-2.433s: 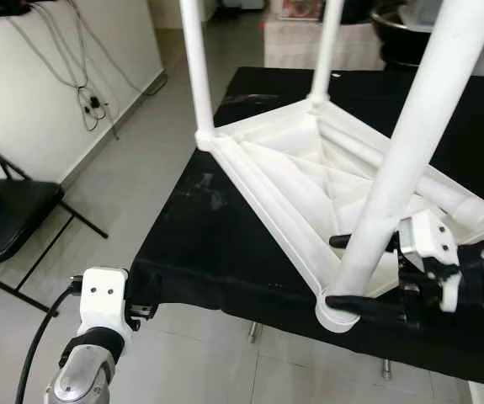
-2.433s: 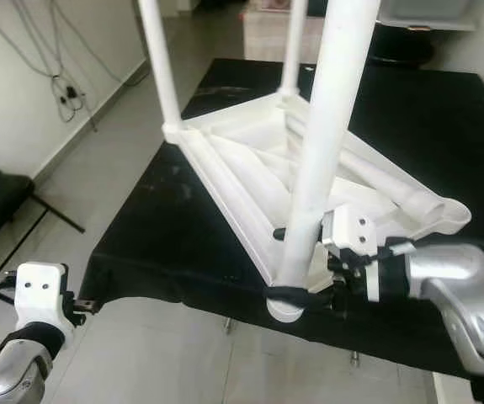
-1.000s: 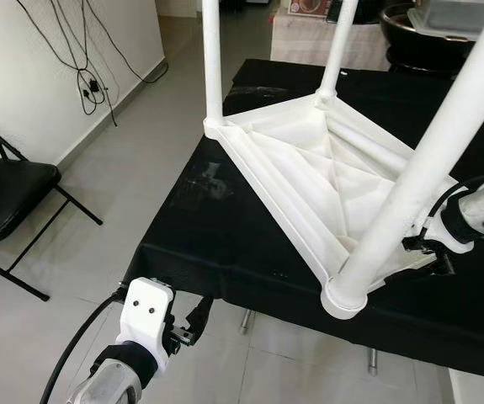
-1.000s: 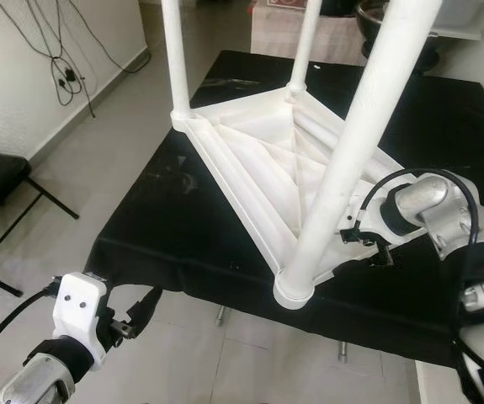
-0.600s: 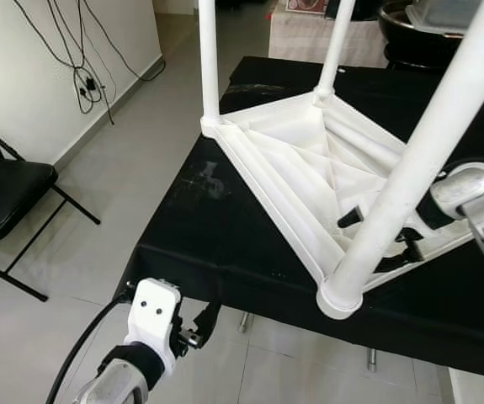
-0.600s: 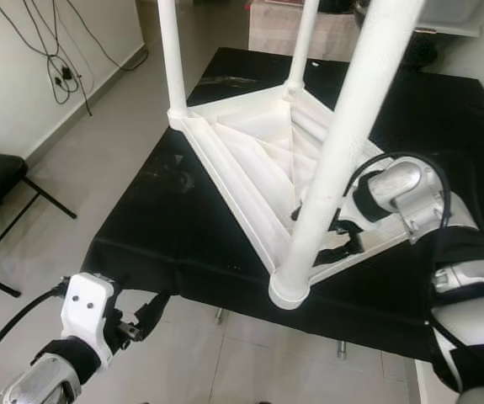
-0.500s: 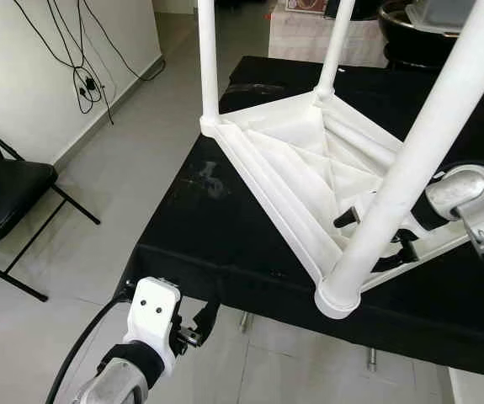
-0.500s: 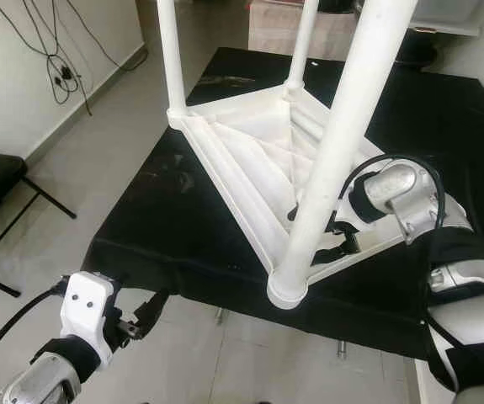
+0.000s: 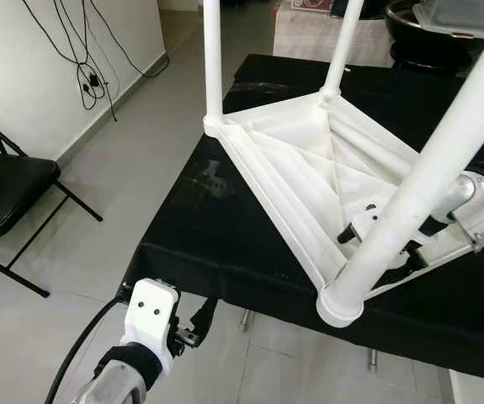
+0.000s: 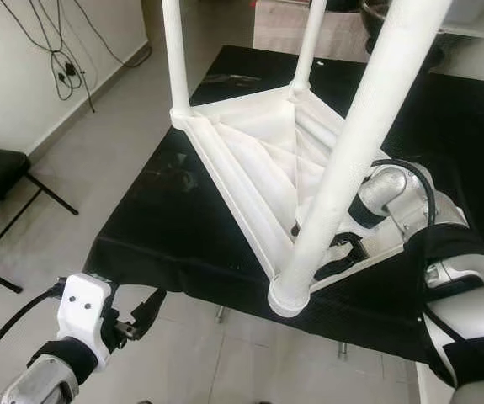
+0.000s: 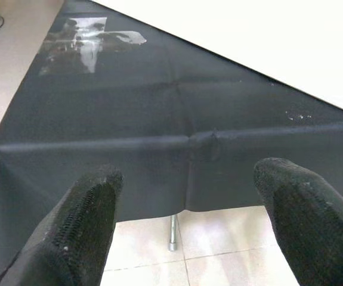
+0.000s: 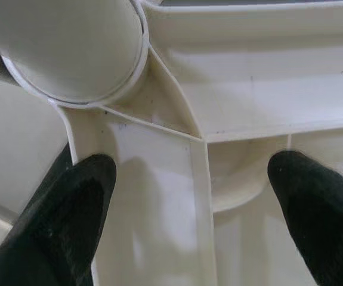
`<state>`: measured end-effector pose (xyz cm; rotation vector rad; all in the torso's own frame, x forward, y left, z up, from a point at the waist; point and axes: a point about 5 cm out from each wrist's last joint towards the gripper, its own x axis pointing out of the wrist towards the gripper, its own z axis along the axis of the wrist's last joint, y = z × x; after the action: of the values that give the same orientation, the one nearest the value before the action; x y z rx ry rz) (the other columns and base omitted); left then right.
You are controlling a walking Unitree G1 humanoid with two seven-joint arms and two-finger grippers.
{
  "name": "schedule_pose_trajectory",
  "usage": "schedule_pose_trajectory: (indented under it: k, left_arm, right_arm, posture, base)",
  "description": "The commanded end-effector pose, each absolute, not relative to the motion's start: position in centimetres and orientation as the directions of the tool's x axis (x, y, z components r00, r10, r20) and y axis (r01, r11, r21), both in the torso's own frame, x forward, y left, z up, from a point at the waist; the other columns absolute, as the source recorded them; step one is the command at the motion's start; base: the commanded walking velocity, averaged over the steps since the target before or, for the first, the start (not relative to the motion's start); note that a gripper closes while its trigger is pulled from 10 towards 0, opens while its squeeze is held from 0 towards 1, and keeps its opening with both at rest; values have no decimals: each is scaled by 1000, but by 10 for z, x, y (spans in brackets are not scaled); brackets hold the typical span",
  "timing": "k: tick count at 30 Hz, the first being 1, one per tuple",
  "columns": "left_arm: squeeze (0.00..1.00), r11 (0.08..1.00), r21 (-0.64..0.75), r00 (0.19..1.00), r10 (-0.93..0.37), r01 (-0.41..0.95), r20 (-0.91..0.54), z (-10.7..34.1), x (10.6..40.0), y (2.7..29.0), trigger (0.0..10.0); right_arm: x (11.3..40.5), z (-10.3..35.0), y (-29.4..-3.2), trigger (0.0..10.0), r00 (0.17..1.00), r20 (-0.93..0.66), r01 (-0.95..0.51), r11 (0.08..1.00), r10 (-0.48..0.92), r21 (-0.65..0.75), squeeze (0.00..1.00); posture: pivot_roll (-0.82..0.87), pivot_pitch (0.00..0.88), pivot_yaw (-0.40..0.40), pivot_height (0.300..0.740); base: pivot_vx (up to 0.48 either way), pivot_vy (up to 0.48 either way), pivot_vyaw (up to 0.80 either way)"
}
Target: Building children table
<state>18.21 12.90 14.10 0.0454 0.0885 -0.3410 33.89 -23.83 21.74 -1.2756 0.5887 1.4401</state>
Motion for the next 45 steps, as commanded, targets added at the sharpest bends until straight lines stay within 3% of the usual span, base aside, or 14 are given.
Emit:
schedule_pose_trajectory:
  k: [1,6,7,13,15,17,23,25,33,37,45]
  left_arm:
    - [0,942,42,939,-326,332,-113,139,179,130,10000]
    - [0,943,42,939,-324,331,-117,139,178,129,10000]
    - [0,944,40,939,-322,329,-118,139,177,129,10000]
    - [0,944,38,939,-322,328,-122,138,175,129,10000]
    - [0,943,37,938,-324,331,-124,138,175,129,10000]
    - [0,942,37,937,-326,333,-125,138,175,129,10000]
    - [0,942,38,937,-326,333,-126,138,175,129,10000]
    - [0,942,37,936,-328,335,-129,137,175,130,10000]
    - [0,940,40,934,-332,340,-131,137,175,129,10000]
    - [0,941,40,936,-329,336,-129,137,175,129,10000]
    - [0,942,41,938,-325,332,-125,138,176,129,10000]
  right_arm:
    - [339,214,-239,10000,139,-930,-909,-329,339,-256,0]
    - [341,219,-245,10000,132,-937,-926,-296,323,-233,0]
    - [345,230,-247,10000,156,-912,-938,-233,379,-257,0]
    - [351,263,-251,10000,248,-829,-934,-105,502,-343,0]
    - [349,273,-262,10000,270,-835,-933,-83,480,-349,0]
    - [343,272,-276,10000,262,-877,-942,-92,402,-323,0]
    - [340,269,-283,10000,244,-900,-949,-102,360,-298,0]
    - [327,255,-303,10000,177,-955,-971,-119,238,-209,0]
    - [317,220,-305,10000,56,-978,-981,-171,201,-92,0]
    - [316,209,-302,10000,37,-980,-980,-186,196,-74,0]
    - [323,188,-287,10000,114,-973,-966,-206,202,-156,0]
  posture:
    - [-33,164,-41,740]
    - [-27,169,-50,740]
    - [-25,171,-53,740]
    - [-23,170,-55,740]
    - [-24,168,-55,740]
    - [-27,166,-54,740]
    - [-26,164,-55,740]
    - [-36,160,-46,740]
    - [-28,164,-48,740]
    - [-28,165,-49,740]
    - [-29,167,-50,740]
  base:
    - [0,0,0]
    - [0,0,0]
    - [0,0,0]
    - [0,0,0]
    - [0,0,0]
    - [0,0,0]
    - [0,0,0]
    - [0,0,0]
    - [0,0,0]
    - [0,0,0]
    - [0,0,0]
